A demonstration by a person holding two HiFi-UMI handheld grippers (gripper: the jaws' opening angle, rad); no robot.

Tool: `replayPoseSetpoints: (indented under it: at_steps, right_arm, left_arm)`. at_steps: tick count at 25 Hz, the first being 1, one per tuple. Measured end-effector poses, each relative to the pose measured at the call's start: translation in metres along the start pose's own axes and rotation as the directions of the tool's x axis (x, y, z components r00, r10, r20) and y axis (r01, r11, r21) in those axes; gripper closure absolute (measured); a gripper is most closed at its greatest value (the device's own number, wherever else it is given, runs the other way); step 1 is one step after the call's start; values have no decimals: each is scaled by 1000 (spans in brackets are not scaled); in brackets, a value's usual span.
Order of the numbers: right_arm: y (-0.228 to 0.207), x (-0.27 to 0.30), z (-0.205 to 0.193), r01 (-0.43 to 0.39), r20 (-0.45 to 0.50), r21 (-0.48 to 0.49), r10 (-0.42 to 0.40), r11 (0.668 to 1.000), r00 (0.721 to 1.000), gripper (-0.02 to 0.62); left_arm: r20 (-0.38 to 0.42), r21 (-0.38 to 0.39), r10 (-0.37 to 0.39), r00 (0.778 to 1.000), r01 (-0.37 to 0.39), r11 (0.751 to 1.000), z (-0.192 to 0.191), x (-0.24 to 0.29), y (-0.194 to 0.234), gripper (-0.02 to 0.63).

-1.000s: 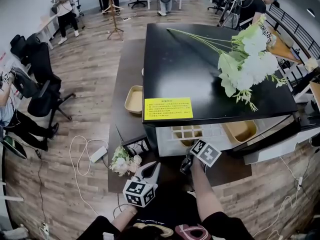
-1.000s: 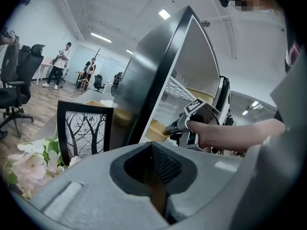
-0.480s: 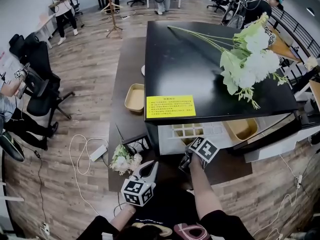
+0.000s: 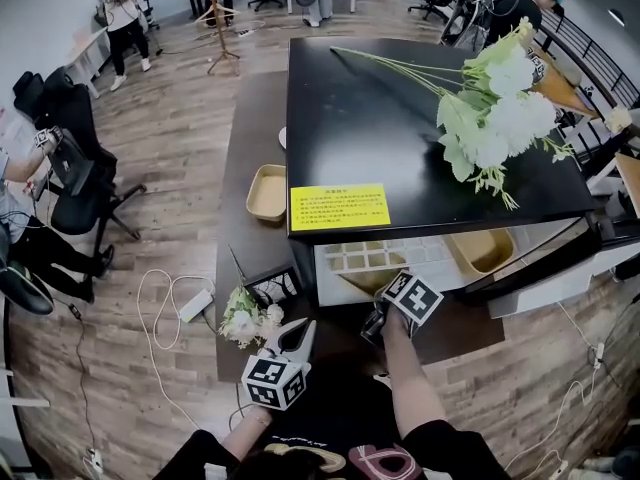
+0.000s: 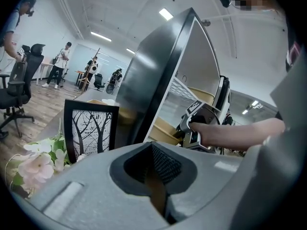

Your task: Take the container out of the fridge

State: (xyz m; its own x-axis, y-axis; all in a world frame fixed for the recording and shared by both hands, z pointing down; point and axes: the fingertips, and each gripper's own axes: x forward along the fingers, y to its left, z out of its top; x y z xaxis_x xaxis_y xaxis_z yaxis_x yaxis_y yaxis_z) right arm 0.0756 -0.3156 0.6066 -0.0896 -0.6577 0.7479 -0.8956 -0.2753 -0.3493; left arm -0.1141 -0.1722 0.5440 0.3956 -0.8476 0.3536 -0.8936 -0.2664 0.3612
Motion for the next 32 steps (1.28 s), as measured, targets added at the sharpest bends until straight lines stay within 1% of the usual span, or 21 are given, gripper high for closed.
replayPoseSetpoints:
  at_steps: [3,9,17,22,28,32]
  right_arm:
    - [-3,-6,3,-7,16,-14,7,1000,1000,583]
    - [-12,-20,6,-4,53,-98,9,995,999,583]
    - [-28,-43,0,-6,54,-168,15,986,998,583]
    - [-43,-54,-4,-24,62,-162,34,986,997,583]
    - [-73,-64,-18,8,56,-117,-1,993,998,584]
    - [-94,-73,-24,38,60,-92,-33,995,998,584]
  left_arm:
    - [0,5,-8,1000,8,1000,1,0,-2,598]
    - [-2,14,-19,1000,19,1000,-1,2,-6,598]
    - [-13,31,-52,999,52,998,-4,4,-19,598]
    - [-14,41,-67,998,68,997,-4,6,-25,598]
    - [-19,46,-89,996,90,995,-8,9,-33,598]
    - [-34,60,-124,992,126,990,-12,14,-46,598]
